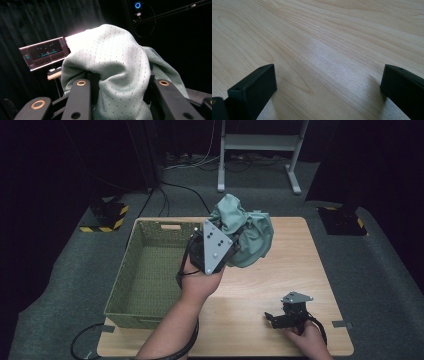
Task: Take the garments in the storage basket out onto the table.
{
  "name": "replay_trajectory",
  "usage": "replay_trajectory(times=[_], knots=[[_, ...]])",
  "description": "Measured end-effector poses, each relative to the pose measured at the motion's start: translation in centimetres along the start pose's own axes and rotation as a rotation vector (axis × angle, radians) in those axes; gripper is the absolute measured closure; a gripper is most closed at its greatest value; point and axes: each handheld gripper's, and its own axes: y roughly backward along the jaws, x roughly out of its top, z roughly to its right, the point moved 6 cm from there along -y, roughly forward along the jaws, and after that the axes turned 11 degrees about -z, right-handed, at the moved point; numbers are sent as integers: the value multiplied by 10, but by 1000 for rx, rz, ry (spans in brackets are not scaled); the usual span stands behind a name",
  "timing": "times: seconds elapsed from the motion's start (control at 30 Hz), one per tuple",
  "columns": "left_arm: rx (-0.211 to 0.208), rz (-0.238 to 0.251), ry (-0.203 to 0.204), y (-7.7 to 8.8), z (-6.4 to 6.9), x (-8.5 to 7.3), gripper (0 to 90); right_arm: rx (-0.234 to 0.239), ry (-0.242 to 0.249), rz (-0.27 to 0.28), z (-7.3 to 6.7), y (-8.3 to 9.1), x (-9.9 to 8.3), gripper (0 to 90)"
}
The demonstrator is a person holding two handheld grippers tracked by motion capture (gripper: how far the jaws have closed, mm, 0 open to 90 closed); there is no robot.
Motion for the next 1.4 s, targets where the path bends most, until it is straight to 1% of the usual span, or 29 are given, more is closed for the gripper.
replay_trajectory(times=[0.07, 0.1, 0.13, 0.17, 0.27, 0.37, 0.4, 0.5, 0.53, 0.77, 0.8, 0.93, 1.13, 1.4], knots=[[-18, 5, 0, -5, 9, 0, 647, 0, 0, 0, 0, 0, 0, 0], [-23, 4, -3, -6, 12, 0, 647, 0, 0, 0, 0, 0, 0, 0], [-23, 4, -3, -6, 12, 0, 647, 0, 1, 0, 0, 0, 0, 0], [-34, 4, -1, -9, 17, 0, 647, 0, 1, 0, 0, 0, 0, 0], [-54, 4, 3, -15, 27, -2, 648, 0, -1, 0, 0, 0, 0, 0], [-70, -3, 7, -20, 35, -5, 648, 1, 0, 0, 0, 0, 0, 0], [-70, -3, 7, -20, 35, -5, 647, 1, 0, 0, 0, 0, 0, 0], [-86, -14, 8, -27, 43, -9, 648, 1, 0, -1, 0, 0, 0, 0], [-86, -14, 8, -27, 43, -9, 647, 0, 0, 0, 0, 0, 0, 0], [-102, -53, 14, -42, 55, -24, 647, 3, -1, 0, 0, 0, 0, 0], [-102, -53, 14, -42, 55, -24, 647, 3, -1, 0, 0, 0, 0, 0], [-105, -79, 15, -52, 61, -35, 647, 2, 0, -1, 0, 0, 0, 0], [-107, -121, 30, -65, 64, -53, 647, 6, -3, -1, 0, 0, 0, 0], [-109, -169, 49, -78, 68, -72, 647, 7, -4, 0, 0, 0, 0, 0]])
